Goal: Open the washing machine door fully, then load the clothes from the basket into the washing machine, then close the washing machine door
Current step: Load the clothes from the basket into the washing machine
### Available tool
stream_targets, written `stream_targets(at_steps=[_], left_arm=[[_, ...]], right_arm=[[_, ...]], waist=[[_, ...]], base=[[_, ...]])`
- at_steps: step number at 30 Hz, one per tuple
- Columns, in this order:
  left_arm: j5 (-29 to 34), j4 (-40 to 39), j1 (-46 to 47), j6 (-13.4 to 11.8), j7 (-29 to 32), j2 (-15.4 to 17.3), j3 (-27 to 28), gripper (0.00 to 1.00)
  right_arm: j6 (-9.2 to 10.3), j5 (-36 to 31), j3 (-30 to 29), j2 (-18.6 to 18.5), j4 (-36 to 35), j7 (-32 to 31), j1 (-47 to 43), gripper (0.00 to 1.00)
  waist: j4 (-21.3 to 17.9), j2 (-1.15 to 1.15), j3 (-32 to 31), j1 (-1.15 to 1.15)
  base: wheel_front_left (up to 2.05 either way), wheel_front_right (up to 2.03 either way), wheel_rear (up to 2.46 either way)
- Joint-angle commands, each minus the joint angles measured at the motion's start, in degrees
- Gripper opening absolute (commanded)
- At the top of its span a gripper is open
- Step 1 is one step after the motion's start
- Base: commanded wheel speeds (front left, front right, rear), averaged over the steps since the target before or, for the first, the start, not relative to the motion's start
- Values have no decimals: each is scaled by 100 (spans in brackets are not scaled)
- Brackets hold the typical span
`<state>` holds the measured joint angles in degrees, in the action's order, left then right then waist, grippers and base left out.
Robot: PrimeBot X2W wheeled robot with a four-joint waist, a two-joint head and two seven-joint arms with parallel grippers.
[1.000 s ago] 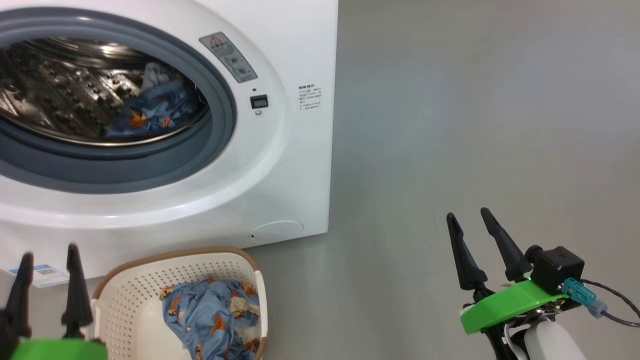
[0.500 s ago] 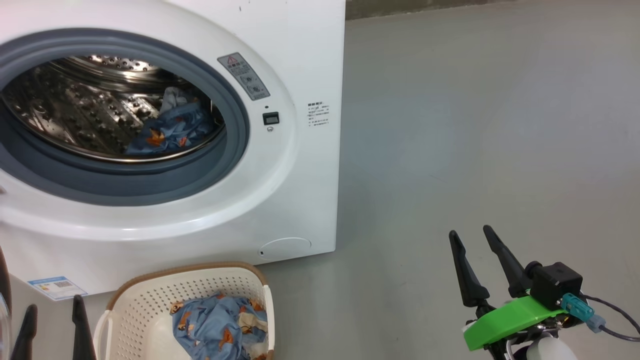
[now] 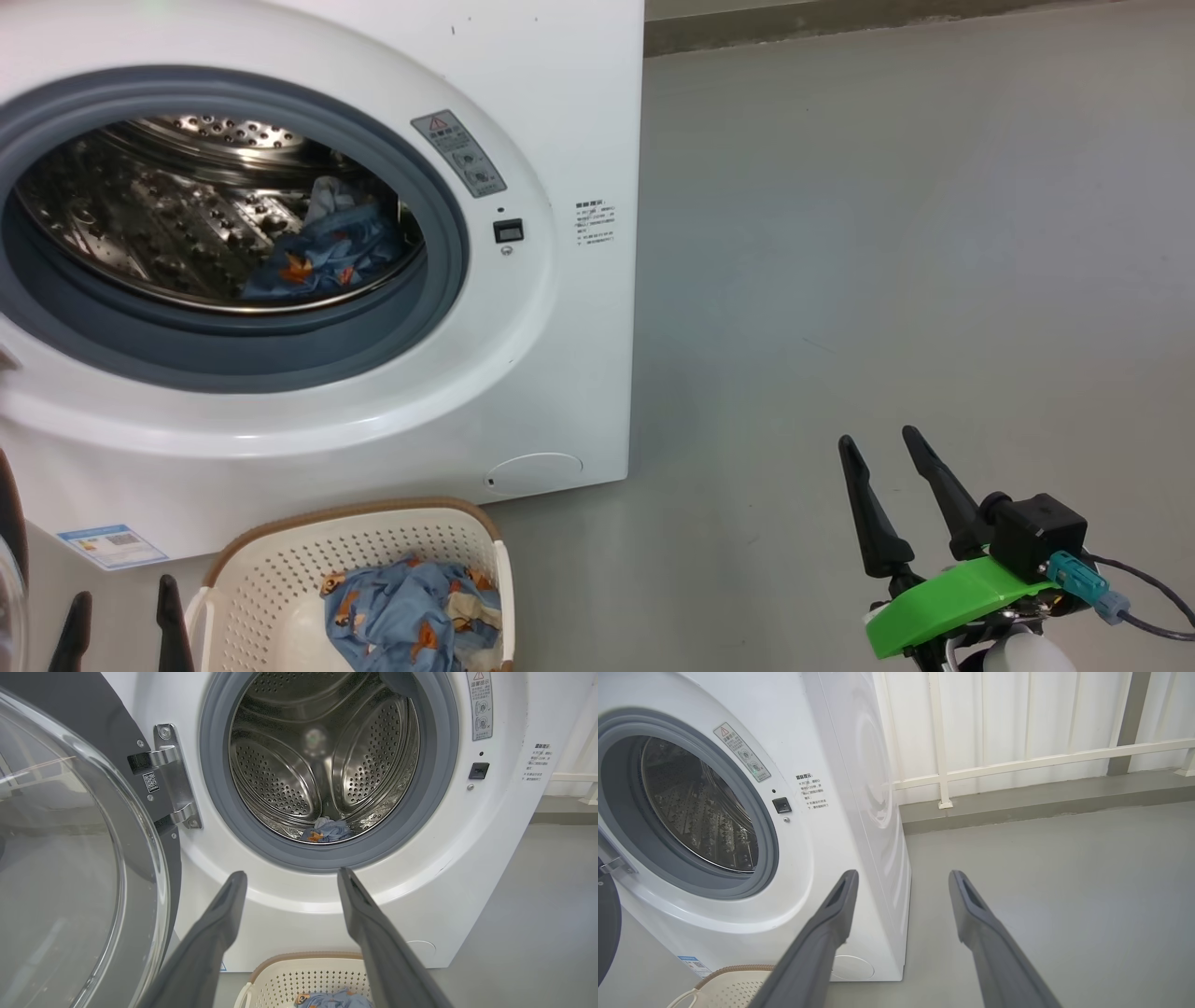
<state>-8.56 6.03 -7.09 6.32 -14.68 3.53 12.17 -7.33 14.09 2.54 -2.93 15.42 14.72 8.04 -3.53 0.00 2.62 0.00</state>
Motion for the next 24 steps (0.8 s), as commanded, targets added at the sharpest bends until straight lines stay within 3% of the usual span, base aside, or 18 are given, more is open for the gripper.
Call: stream_targets(at_steps=[1,24], left_arm=[[60,-116,-1,22,-32,49,195,100],[-72,24,99,72,-32,-39,211,100]], right_arm=[[-16,-47,104,5,-146,28,18,100],[-16,-53,64,5,-271,28,63,100]], waist=[[4,0,2,0],[18,0,321,0]], base=[[0,0,0],[0,0,0]])
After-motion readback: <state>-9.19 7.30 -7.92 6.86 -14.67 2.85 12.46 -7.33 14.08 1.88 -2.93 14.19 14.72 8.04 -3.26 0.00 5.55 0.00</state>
